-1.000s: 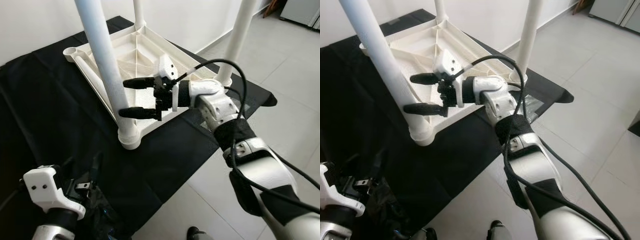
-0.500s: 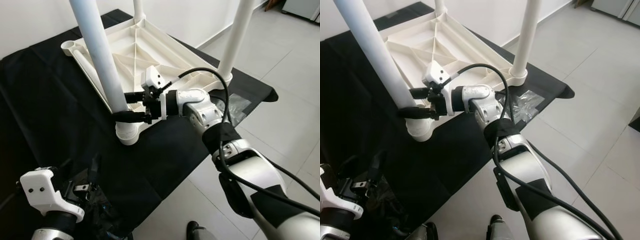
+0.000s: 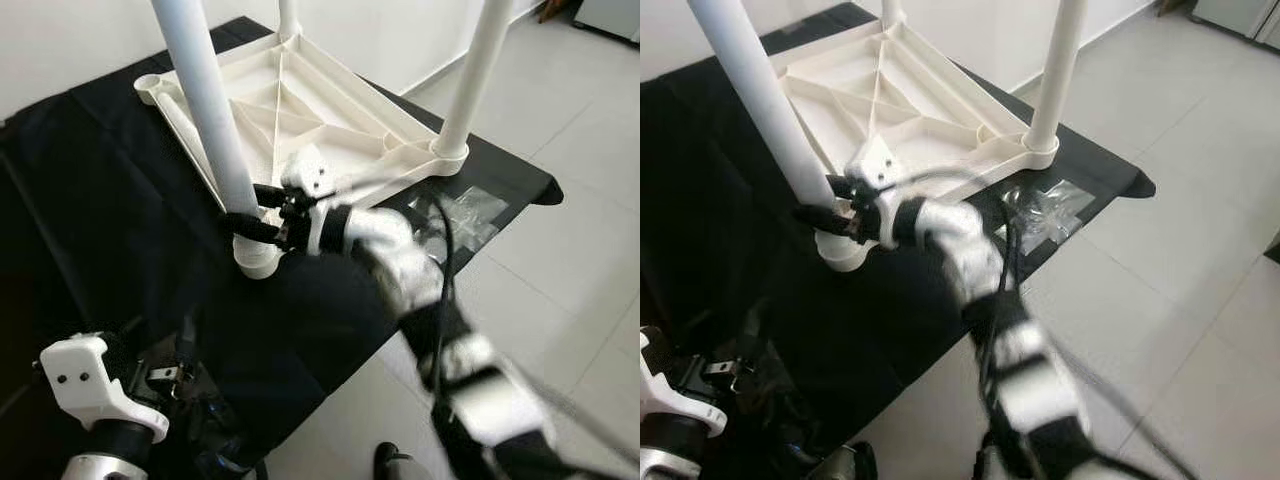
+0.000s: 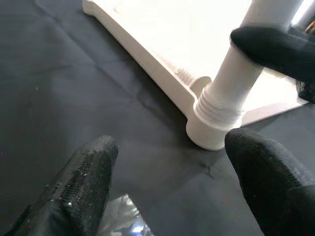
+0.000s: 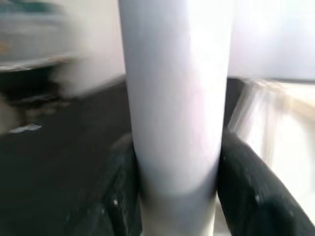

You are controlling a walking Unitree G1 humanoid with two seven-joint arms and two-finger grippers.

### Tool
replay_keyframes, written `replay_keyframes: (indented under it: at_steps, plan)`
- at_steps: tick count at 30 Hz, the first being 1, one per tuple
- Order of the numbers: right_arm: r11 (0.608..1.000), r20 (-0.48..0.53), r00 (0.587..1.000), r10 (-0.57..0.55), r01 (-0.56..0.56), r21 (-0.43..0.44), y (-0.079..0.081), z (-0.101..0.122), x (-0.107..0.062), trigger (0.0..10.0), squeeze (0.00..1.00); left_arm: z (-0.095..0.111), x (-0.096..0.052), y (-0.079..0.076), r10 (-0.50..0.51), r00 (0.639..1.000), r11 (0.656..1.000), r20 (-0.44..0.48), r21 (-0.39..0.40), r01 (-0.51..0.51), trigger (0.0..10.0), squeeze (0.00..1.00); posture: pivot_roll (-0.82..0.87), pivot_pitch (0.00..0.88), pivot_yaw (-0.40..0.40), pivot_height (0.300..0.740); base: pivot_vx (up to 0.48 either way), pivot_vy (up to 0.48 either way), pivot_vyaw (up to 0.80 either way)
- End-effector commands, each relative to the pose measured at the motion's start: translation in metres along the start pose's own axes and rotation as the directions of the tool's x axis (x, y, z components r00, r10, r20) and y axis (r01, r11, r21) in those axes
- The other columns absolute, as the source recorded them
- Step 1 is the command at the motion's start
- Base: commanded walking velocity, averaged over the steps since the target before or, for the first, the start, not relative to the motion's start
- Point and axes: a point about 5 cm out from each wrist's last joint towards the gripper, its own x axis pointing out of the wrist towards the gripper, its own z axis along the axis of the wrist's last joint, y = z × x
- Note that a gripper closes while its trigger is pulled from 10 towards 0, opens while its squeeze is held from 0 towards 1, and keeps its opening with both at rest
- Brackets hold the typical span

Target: Building children table

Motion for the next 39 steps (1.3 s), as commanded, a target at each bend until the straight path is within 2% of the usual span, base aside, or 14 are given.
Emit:
replay_keyframes:
  at_steps: [1,4,10,11,12,13,22,23,28,34,35,36,37,39]
  plan:
    - [0.967,-0.274,0.932,-0.236,0.253,0.029,0.004,-0.044,-0.031,0.0,0.0,-0.003,-0.002,0.005,0.016,0.999,1.0,-0.03,0.004,-0.016,10.0,0.0,0.07,0.316,0.032,0.74,0.0,0.0,0.0]
    - [0.962,-0.276,0.935,-0.222,0.256,0.092,0.03,-0.038,-0.039,0.0,0.0,-0.002,0.002,0.007,0.005,1.0,1.0,-0.026,0.01,-0.004,10.0,0.0,0.06,0.301,0.045,0.74,0.0,0.0,0.0]
    - [0.964,-0.266,0.94,-0.214,0.247,0.098,0.027,-0.032,-0.033,0.0,0.0,-0.001,0.006,0.008,-0.008,1.0,1.0,-0.022,0.017,0.008,10.0,0.0,0.06,0.292,0.048,0.74,0.0,0.0,0.0]
    - [0.964,-0.267,0.94,-0.212,0.245,0.099,0.027,-0.028,-0.032,9.7,0.0,-0.001,0.007,0.008,-0.009,1.0,1.0,-0.018,0.019,0.009,10.0,0.0,0.06,0.285,0.053,0.74,0.0,0.0,0.0]
    - [0.969,-0.257,0.946,-0.197,0.228,0.096,0.027,-0.024,-0.031,10.0,0.0,0.0,0.009,0.009,-0.01,1.0,1.0,-0.013,0.019,0.01,10.0,0.0,0.06,0.283,0.056,0.74,0.0,0.0,0.0]
    - [0.972,-0.242,0.953,-0.183,0.213,0.103,0.027,-0.017,-0.03,10.0,1.0,0.001,0.01,0.009,-0.01,1.0,1.0,-0.011,0.02,0.01,10.0,0.0,0.06,0.281,0.059,0.74,0.0,0.0,0.0]
    - [0.98,-0.015,0.983,0.185,-0.183,0.082,0.022,0.034,-0.02,10.0,1.0,-0.001,0.011,0.009,-0.018,1.0,1.0,-0.015,0.018,0.018,10.0,0.0,0.06,0.278,0.054,0.74,0.0,0.0,0.0]
    - [0.932,0.02,0.932,0.361,-0.36,-0.048,0.008,0.044,-0.019,10.0,0.0,-0.002,0.011,0.008,-0.018,1.0,1.0,-0.015,0.016,0.019,10.0,0.0,0.07,0.266,0.046,0.74,0.0,0.0,0.0]
    - [0.851,-0.033,0.865,0.5,-0.498,-0.168,-0.013,0.05,-0.013,10.0,0.0,-0.001,0.01,0.008,-0.014,1.0,1.0,-0.011,0.018,0.014,10.0,0.0,0.09,0.268,0.039,0.74,0.0,0.0,0.0]
    - [0.805,-0.015,0.815,0.58,-0.576,-0.141,-0.028,0.063,0.001,10.0,0.0,0.001,0.004,0.009,0.007,1.0,1.0,-0.009,0.027,-0.007,10.0,0.0,0.11,0.271,0.027,0.74,0.0,0.0,0.0]
    - [0.795,-0.012,0.803,0.596,-0.593,-0.129,-0.03,0.064,0.003,1.8,0.0,0.001,0.002,0.01,0.016,1.0,0.999,-0.007,0.029,-0.016,10.0,0.0,0.12,0.273,0.022,0.74,0.0,0.0,0.0]
    - [0.795,-0.012,0.803,0.596,-0.593,-0.129,-0.03,0.064,0.003,1.8,0.0,0.001,0.002,0.01,0.016,1.0,0.999,-0.007,0.029,-0.016,10.0,0.0,0.12,0.273,0.022,0.74,0.0,0.0,0.0]
    - [0.783,-0.009,0.79,0.613,-0.609,-0.124,-0.032,0.065,0.005,0.0,0.0,0.002,0.001,0.011,0.022,1.0,0.999,-0.006,0.03,-0.021,10.0,0.0,0.12,0.273,0.022,0.74,0.0,0.0,0.0]
    - [0.76,-0.017,0.765,0.644,-0.641,-0.106,-0.036,0.062,0.007,0.0,0.0,0.002,-0.002,0.012,0.03,1.0,0.999,-0.006,0.033,-0.03,10.0,0.0,0.13,0.274,0.014,0.74,0.0,0.0,0.0]
